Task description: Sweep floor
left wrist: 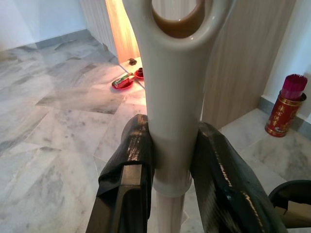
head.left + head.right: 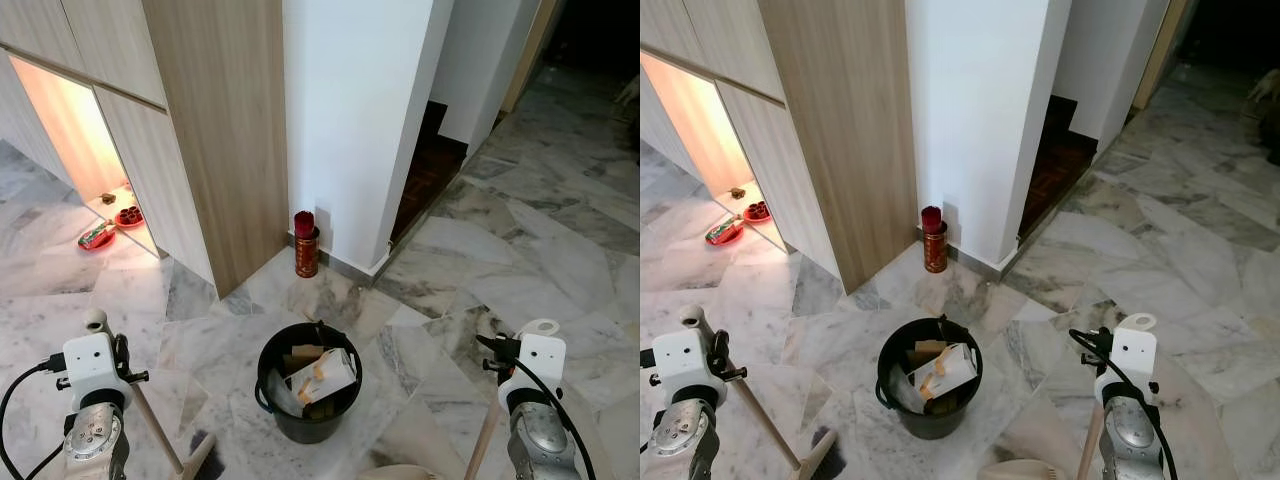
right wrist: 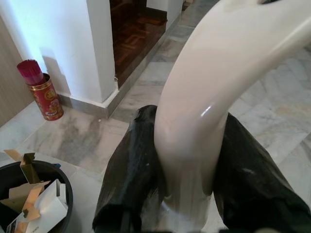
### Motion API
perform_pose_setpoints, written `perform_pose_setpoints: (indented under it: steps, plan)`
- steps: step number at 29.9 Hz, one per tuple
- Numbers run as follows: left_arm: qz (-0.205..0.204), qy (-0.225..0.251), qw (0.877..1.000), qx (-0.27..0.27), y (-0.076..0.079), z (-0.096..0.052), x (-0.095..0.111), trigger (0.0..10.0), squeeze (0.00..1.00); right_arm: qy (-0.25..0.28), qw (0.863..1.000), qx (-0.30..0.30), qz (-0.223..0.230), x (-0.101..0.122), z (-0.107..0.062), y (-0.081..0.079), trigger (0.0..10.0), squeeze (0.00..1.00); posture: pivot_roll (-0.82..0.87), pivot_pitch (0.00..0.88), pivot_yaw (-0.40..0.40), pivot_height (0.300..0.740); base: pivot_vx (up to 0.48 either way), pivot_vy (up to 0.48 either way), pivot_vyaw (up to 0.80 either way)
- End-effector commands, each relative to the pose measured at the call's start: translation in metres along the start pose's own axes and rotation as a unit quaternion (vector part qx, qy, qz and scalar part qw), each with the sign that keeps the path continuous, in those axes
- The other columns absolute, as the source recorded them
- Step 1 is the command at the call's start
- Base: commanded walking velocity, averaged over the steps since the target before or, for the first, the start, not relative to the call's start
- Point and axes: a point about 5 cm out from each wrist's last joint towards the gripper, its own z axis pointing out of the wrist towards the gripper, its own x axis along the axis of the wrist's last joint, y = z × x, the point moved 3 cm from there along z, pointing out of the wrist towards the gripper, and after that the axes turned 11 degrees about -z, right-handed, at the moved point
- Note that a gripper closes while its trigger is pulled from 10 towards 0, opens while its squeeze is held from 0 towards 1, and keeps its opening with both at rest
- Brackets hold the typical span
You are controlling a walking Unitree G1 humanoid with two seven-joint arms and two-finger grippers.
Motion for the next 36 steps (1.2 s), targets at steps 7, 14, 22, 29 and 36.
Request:
perform_pose_setpoints:
  steps: [7,14,22,29,36]
  plan:
    - [0.013,-0.012,1.000,0.007,-0.005,-0.002,-0.005,10.0,0.00,-0.013,0.999,0.001,0.033,-0.005,-0.001,-0.005,10.0,0.00,0.06,0.000,-0.009,0.740,0.000,0.000,0.00]
    - [0.013,-0.012,1.000,0.007,-0.005,-0.002,-0.005,10.0,0.00,-0.013,0.999,0.001,0.033,-0.005,-0.001,-0.005,10.0,0.00,0.06,0.000,-0.009,0.740,0.000,0.000,0.00]
    - [0.001,-0.144,0.989,-0.022,0.017,-0.026,-0.070,10.0,0.00,-0.079,0.989,0.028,0.124,-0.053,-0.018,-0.024,10.0,0.00,0.08,0.011,-0.014,0.740,0.000,0.000,0.00]
    - [0.002,-0.140,0.990,-0.025,0.018,-0.025,-0.070,10.0,0.00,-0.069,0.988,0.030,0.132,-0.052,-0.016,-0.024,10.0,0.00,0.07,0.008,-0.013,0.740,0.000,0.000,0.00]
    - [0.002,-0.138,0.990,-0.026,0.018,-0.023,-0.070,10.0,0.00,-0.072,0.988,0.033,0.131,-0.054,-0.018,-0.026,10.0,0.00,0.07,0.007,-0.010,0.740,0.000,0.000,0.00]
